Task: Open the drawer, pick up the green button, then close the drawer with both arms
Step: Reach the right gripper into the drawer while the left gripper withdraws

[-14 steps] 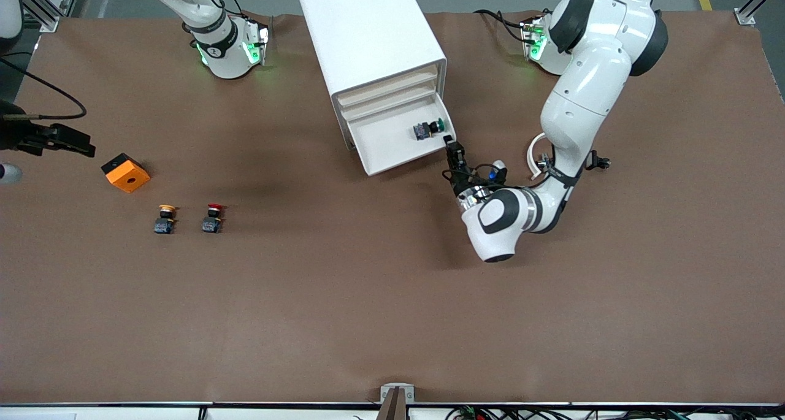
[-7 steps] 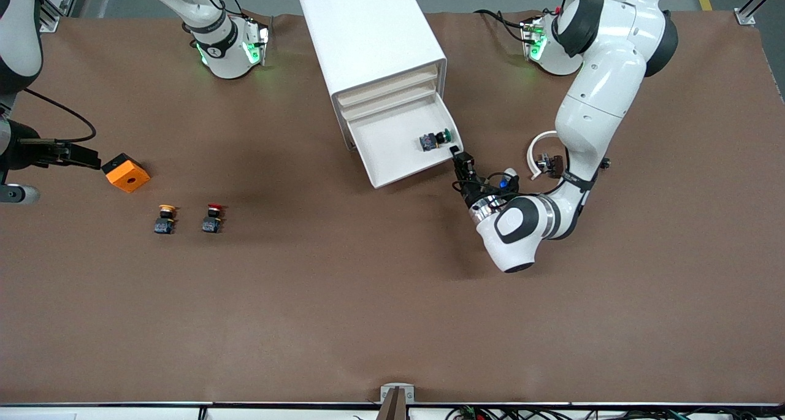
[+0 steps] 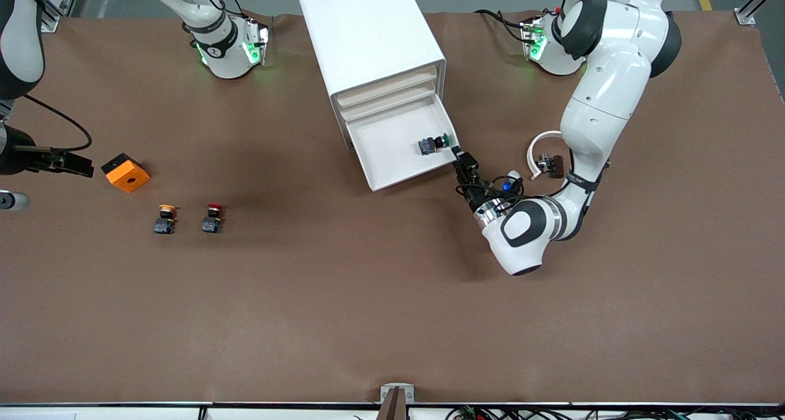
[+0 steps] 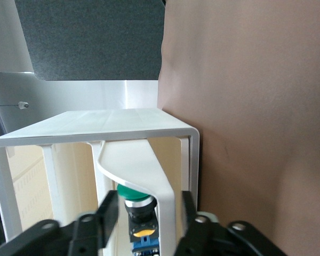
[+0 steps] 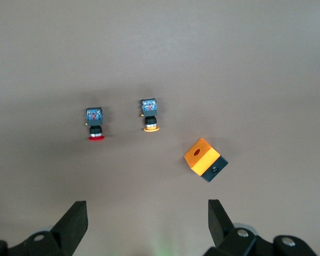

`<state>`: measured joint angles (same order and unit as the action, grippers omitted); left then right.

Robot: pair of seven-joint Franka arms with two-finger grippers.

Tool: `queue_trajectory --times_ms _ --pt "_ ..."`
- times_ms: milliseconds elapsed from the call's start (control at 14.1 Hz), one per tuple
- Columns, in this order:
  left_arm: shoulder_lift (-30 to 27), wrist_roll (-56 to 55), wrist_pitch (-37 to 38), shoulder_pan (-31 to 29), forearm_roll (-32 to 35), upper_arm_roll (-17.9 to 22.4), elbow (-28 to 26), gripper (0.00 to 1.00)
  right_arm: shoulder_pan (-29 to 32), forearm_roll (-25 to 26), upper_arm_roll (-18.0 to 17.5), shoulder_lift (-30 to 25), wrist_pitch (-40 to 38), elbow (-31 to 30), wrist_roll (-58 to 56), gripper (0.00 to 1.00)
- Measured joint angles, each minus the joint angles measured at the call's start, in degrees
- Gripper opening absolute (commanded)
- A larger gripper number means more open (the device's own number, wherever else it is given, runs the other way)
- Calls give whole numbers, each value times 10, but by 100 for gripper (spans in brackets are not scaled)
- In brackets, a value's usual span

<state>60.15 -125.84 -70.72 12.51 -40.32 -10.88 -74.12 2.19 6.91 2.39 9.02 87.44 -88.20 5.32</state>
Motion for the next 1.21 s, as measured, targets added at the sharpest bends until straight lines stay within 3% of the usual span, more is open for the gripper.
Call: queue_trajectory --times_ms 284,709,922,1205 --pt "0 0 0 0 -2 -1 0 100 -59 -23 -5 2 -2 0 183 100" --pt "-2 6 4 -11 -3 -2 10 100 -209 -84 -10 10 0 0 514 100" --pt "-15 57 21 -35 8 -2 13 100 -262 -138 -10 27 34 0 660 100" --pt "-47 186 29 -53 65 -6 11 100 -322 -149 -10 49 64 1 782 100"
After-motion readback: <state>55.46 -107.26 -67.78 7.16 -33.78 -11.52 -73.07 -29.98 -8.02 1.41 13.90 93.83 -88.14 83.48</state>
